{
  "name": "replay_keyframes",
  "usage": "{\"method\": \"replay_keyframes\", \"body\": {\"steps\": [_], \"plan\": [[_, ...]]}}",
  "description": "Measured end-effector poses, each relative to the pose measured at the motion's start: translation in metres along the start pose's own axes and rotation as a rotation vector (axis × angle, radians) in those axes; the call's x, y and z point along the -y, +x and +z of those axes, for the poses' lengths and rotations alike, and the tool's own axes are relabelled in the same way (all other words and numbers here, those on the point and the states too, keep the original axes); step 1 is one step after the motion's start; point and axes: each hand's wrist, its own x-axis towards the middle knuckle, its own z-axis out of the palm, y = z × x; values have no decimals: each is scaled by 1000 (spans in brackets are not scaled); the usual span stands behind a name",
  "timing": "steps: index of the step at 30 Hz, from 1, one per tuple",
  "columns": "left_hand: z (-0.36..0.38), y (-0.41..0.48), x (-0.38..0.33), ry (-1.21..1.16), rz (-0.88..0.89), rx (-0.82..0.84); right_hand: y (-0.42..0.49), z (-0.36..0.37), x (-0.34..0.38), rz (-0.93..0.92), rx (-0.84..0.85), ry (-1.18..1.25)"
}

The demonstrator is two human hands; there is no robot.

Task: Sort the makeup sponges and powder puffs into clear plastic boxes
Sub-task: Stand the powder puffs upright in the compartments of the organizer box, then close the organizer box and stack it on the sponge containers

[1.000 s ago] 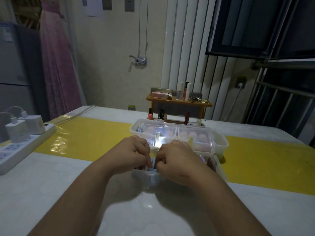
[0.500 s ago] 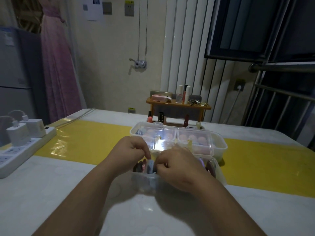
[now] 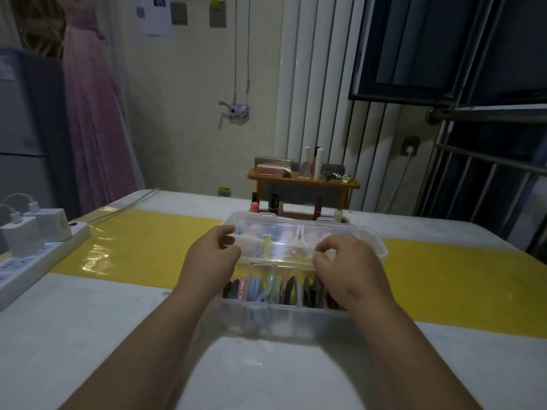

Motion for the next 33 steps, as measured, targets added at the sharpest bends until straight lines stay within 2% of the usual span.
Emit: {"method": "replay_keyframes", "body": {"steps": [2,5,10,15,19,24,29,33], "plan": [[1,-1,-2,1,-11,-20,3,-4,-6,125,-32,-140],[-1,0,-5,70,12,-30,4,-4,-11,257,20,-288],[-1,1,-4,104,-76,118,4,-4,-10,299,27,-25],[-4,5,-3,-135,-114,78,6,-3,-13,258,-75,126],[-7,7,-3,-307,-123,-9,9,1,-15,267,-134,355],[-10,-1,-10,-561,-134,31,7,4,-12,256,-159,550],[-16,-4,-14,-566,-179,-18,8,-3,-11,385,-251,710],[-21,-2,-16,-472,-236,74,11,-6,-14,397,-167,703]]}}
